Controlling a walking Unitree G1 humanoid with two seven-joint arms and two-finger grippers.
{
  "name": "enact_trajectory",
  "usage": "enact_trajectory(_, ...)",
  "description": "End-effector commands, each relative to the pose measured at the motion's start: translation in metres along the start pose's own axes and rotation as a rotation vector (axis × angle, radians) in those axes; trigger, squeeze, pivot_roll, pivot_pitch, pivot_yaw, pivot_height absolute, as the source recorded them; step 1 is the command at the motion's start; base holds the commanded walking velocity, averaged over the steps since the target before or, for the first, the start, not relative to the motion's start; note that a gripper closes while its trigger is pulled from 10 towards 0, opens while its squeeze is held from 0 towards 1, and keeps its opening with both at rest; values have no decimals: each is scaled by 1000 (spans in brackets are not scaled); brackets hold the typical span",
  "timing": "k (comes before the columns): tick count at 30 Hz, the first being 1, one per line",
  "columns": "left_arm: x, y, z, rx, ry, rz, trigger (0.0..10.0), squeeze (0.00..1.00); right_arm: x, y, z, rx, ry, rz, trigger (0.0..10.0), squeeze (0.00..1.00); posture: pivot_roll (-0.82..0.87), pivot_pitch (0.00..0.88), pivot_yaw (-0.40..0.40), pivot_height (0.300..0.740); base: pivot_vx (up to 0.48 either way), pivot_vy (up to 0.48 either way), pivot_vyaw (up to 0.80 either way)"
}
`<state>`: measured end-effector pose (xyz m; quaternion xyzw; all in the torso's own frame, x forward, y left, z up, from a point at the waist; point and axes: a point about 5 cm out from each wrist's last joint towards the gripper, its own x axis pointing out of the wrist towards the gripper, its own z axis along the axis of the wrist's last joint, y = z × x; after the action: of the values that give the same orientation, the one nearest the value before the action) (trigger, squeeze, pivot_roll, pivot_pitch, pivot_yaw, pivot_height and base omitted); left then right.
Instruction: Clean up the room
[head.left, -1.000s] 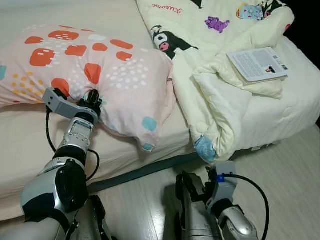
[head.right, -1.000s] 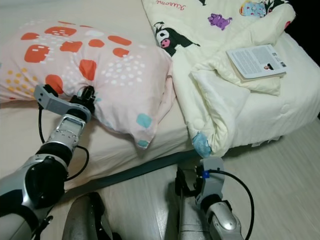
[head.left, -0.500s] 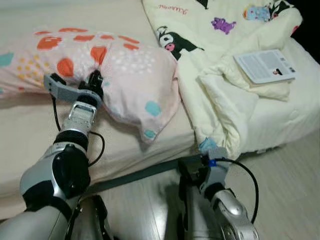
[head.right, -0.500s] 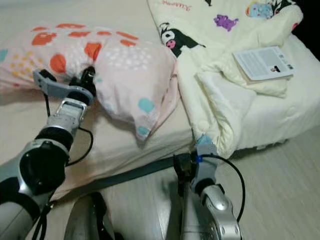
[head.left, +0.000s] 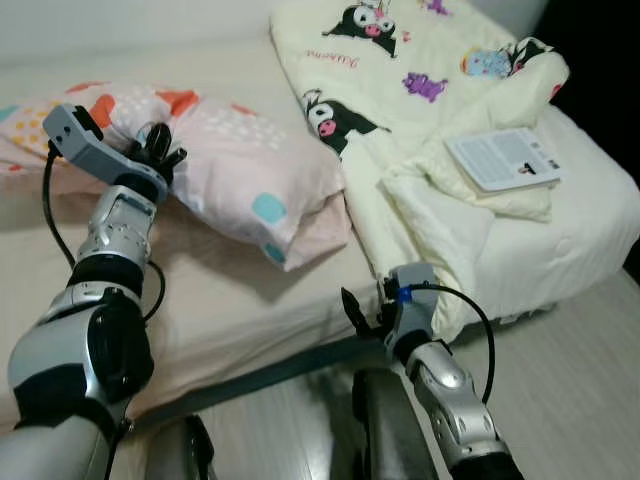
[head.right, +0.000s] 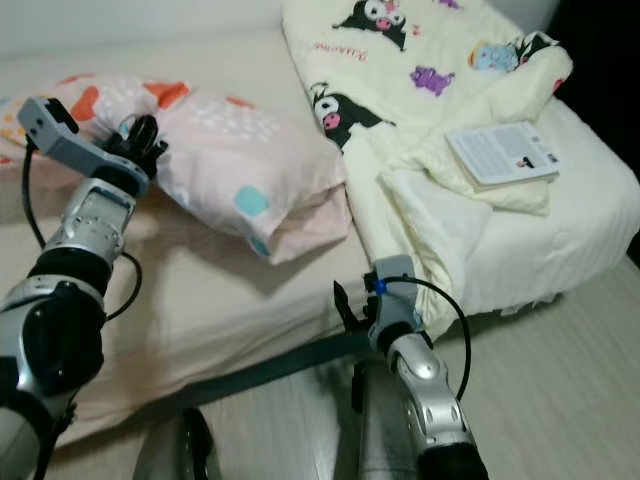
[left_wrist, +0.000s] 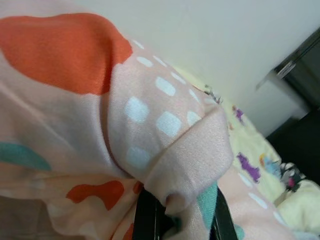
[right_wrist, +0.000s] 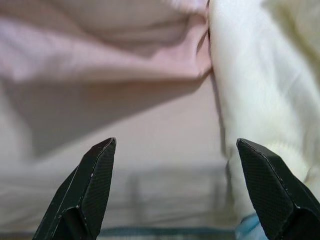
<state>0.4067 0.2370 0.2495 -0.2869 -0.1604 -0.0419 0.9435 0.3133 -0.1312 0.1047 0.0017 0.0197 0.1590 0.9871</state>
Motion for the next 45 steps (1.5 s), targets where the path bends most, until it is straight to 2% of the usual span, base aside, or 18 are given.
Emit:
enact_trajectory(1,1,0,16,55,-62,-19,10000,0,-1,0,-5,15,12,-2,10000,0,-238,137,26,576,0,0,0)
enact_trajectory(4,-14,12,-17,83,33,21,10000,0,3,0,-5,18,6,2,10000,0,-218,129,19,591,0,0,0)
enact_trajectory(5,-14,12,-17,83,33,21,10000,0,3,0,-5,18,6,2,10000,0,-218,129,19,591,0,0,0)
enact_trajectory(6,-18,14,-25,88,52,29,10000,0,4,0,-5,17,3,5,10000,0,-218,129,19,596,0,0,0)
enact_trajectory(8,-18,14,-25,88,52,29,10000,0,4,0,-5,17,3,5,10000,0,-218,129,19,596,0,0,0)
enact_trajectory(9,-23,14,-35,88,69,28,10000,0,5,-1,-5,16,1,7,10000,0,-207,128,16,601,0,0,0)
enact_trajectory(12,-27,12,-45,87,83,26,10000,0,6,-1,-5,15,-1,10,10000,0,-201,125,14,606,0,0,0)
enact_trajectory(14,-34,4,-60,83,101,11,10000,0,8,-2,-5,13,-5,15,10000,0,-188,126,14,616,0,0,0)
enact_trajectory(27,-43,-5,-75,86,129,0,10000,0,13,3,-5,15,-10,47,10000,0,-164,115,6,646,0,0,0)
enact_trajectory(32,-42,-7,-74,85,121,0,10000,0,14,3,-5,13,-13,51,10000,0,-166,111,5,656,0,0,0)
enact_trajectory(36,-39,-13,-66,81,81,6,10000,0,15,1,-3,6,-23,59,10000,0,-164,104,1,676,0,0,0)
enact_trajectory(45,-40,-14,-66,83,98,12,10000,0,16,5,-5,8,-24,74,10000,0,-157,104,-6,701,-140,0,0)
